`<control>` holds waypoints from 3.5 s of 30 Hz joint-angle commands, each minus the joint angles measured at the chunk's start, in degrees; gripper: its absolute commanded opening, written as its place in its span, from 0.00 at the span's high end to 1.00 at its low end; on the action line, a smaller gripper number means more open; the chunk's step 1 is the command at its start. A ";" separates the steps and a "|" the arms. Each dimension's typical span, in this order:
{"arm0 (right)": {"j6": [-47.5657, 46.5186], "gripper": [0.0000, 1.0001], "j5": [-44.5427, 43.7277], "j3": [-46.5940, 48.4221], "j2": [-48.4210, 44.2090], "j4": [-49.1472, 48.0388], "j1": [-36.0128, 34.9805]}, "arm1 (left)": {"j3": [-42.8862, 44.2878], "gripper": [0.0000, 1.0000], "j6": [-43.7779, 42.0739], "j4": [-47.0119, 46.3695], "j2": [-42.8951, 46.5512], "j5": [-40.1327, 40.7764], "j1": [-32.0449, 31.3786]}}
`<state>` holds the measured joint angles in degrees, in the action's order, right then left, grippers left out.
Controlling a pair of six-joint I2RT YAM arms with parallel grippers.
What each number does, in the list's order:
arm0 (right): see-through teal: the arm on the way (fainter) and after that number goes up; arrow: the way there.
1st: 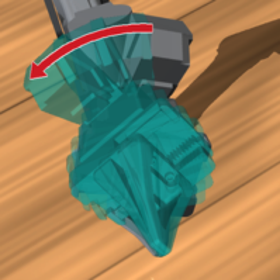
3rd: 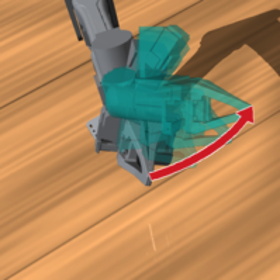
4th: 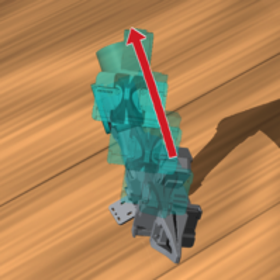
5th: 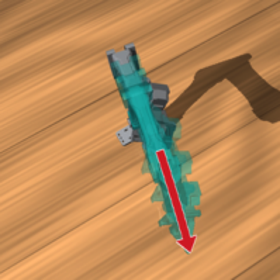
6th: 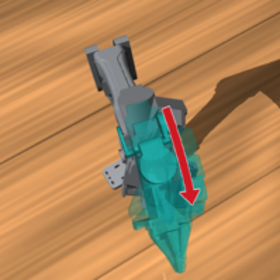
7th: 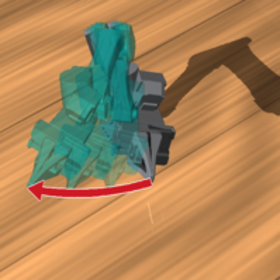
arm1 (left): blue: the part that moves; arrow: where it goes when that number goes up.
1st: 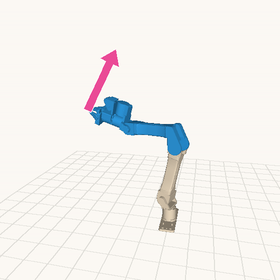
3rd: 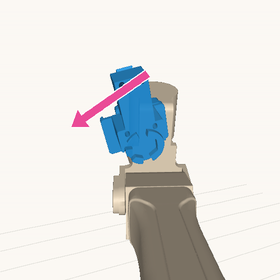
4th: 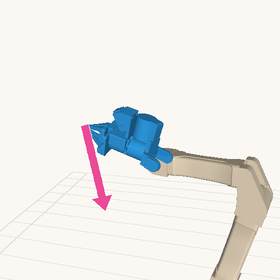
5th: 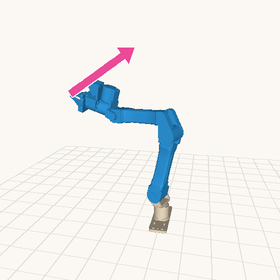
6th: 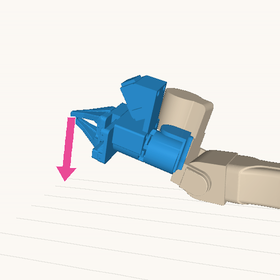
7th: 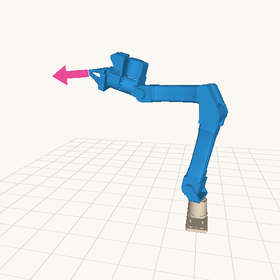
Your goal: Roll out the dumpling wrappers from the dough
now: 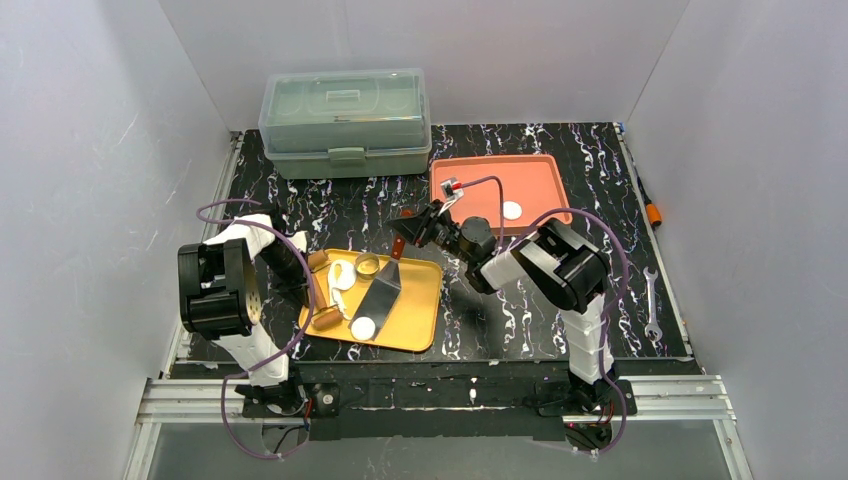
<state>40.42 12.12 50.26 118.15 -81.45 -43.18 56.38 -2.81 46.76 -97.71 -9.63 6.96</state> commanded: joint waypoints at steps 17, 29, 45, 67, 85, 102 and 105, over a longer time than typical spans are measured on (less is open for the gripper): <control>8.67 0.99 -2.97 -3.85 -0.70 4.53 1.29 | -1.03 1.00 3.07 -11.43 -0.04 4.84 2.88; 12.59 0.99 -1.58 -5.64 -3.46 0.78 4.35 | -1.10 1.00 3.03 -11.56 0.10 4.27 4.27; 13.89 0.99 -3.69 -3.88 -5.71 0.77 6.25 | -0.95 1.00 3.07 -11.40 -0.32 3.39 4.93; 15.84 0.99 -11.30 -1.48 -12.77 5.99 11.87 | -0.36 1.00 -0.27 -10.74 -1.49 1.51 4.90; 4.25 0.99 -22.40 -1.82 -26.57 19.70 32.20 | 0.56 1.00 -2.19 -9.59 -3.29 -1.00 4.96; -22.00 0.99 -24.30 13.89 -14.02 28.79 31.09 | 0.31 1.00 -2.87 -9.50 -2.28 -1.00 4.95; -29.97 0.99 -24.54 15.25 -14.04 29.97 29.40 | 0.22 1.00 -3.06 -9.50 -2.14 -1.08 4.98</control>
<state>24.77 -11.22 61.82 104.64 -51.90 -11.49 57.14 -4.64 46.41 -98.72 -12.60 11.57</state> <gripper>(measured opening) 0.257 0.055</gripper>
